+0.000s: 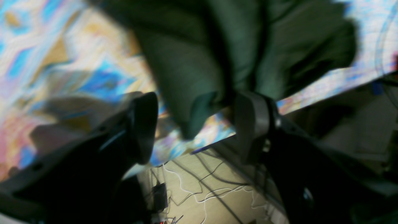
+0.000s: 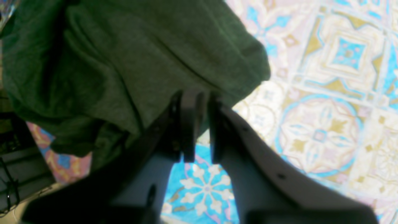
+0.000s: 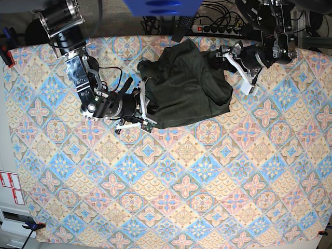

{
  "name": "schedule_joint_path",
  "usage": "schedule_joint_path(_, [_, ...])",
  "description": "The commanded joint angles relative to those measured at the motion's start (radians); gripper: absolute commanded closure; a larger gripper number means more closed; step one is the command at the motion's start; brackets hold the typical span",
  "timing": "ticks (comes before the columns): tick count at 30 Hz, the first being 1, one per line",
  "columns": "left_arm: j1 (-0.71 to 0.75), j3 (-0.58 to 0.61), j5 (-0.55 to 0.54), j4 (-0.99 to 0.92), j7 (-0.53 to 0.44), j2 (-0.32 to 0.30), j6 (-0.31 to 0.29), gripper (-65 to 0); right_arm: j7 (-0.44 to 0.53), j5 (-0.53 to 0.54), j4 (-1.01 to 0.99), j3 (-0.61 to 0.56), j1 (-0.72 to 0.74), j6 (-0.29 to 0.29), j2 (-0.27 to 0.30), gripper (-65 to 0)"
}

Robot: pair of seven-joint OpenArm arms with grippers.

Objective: Fold the T-shirt properly
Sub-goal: 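Pull the held edge outward with the left gripper to flatten the bundle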

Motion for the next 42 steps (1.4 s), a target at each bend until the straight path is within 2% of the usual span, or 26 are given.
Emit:
schedule_joint_path(1, [-0.001, 0.022, -0.049, 0.012, -0.005, -0.003, -0.005, -38.8, 0.018, 0.015, 0.021, 0.005, 0.018, 0.003, 0.004, -7.5])
schedule_joint_path(6, [0.002, 0.028, -0.118, 0.009, -0.005, -0.003, -0.005, -38.8, 0.019, 0.015, 0.021, 0.005, 0.018, 0.003, 0.004, -7.5])
schedule_joint_path(15, [-0.031, 0.027, -0.126, -0.121, -0.009, 0.0, -0.005, -38.8, 0.019, 0.015, 0.021, 0.005, 0.018, 0.003, 0.004, -7.5])
schedule_joint_path(20, [-0.067, 0.028, -0.126, -0.176, -0.006, 0.034, -0.005, -37.8, 0.019, 0.015, 0.021, 0.005, 0.018, 0.003, 0.004, -7.5])
schedule_joint_path(27, [-0.075, 0.077, -0.149, -0.178, -0.006, 0.06, -0.006, -16.6, 0.019, 0.015, 0.021, 0.005, 0.018, 0.003, 0.004, -7.5])
schedule_joint_path(33, [-0.086, 0.094, -0.153, -0.179, -0.008, 0.053, -0.006, -13.1, 0.019, 0.015, 0.021, 0.005, 0.018, 0.003, 0.004, -7.5])
schedule_joint_path(37, [-0.092, 0.085, -0.161, -0.178, -0.009, 0.03, -0.006, -0.7, 0.019, 0.015, 0.021, 0.005, 0.018, 0.003, 0.004, -7.5])
schedule_joint_path(42, [-0.087, 0.08, -0.162, -0.173, -0.006, 0.02, -0.006, 0.0, 0.019, 0.015, 0.021, 0.005, 0.018, 0.003, 0.004, -7.5])
